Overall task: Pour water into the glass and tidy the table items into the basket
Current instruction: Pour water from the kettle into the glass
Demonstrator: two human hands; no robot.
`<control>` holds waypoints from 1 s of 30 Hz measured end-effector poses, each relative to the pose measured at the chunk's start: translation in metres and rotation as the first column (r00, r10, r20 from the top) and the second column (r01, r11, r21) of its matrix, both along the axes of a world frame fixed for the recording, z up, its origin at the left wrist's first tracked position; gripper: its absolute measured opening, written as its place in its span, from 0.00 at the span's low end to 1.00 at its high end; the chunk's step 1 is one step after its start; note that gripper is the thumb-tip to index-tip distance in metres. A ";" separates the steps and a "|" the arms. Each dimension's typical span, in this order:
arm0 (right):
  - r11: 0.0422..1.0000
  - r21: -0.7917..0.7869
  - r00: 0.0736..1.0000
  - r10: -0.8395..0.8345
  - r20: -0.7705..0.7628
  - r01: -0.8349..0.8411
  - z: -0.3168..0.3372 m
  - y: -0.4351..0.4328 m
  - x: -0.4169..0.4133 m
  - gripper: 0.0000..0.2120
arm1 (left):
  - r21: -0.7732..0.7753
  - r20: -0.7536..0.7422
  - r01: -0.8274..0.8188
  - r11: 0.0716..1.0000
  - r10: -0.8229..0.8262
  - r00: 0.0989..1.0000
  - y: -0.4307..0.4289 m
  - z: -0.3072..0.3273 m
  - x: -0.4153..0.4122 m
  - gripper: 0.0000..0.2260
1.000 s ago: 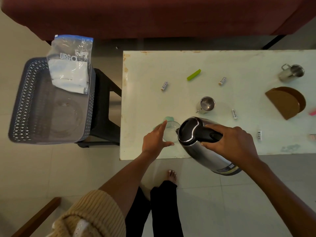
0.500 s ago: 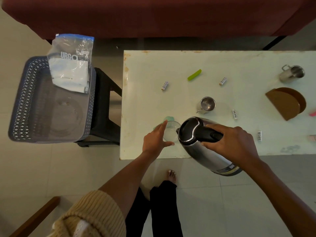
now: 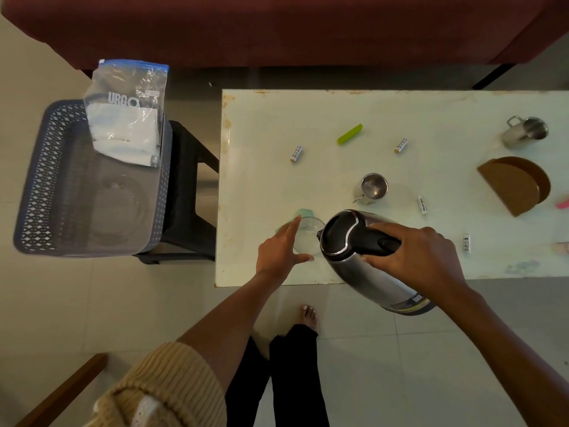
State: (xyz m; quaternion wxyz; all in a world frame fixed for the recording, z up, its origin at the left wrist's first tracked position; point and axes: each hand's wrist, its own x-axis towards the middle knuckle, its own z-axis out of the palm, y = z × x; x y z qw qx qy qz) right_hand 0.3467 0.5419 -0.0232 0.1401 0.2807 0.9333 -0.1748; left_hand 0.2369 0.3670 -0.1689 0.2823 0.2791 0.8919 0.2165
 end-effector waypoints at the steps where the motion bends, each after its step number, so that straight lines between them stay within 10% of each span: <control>1: 1.000 0.004 1.000 -0.001 -0.001 0.001 0.000 0.000 0.000 0.24 | 0.004 0.005 -0.002 1.000 0.002 1.000 0.000 0.000 0.000 0.40; 30: 1.000 -0.006 1.000 0.010 0.007 -0.010 0.001 0.000 -0.003 0.22 | 0.017 0.029 -0.009 1.000 0.009 1.000 0.000 -0.004 0.001 0.40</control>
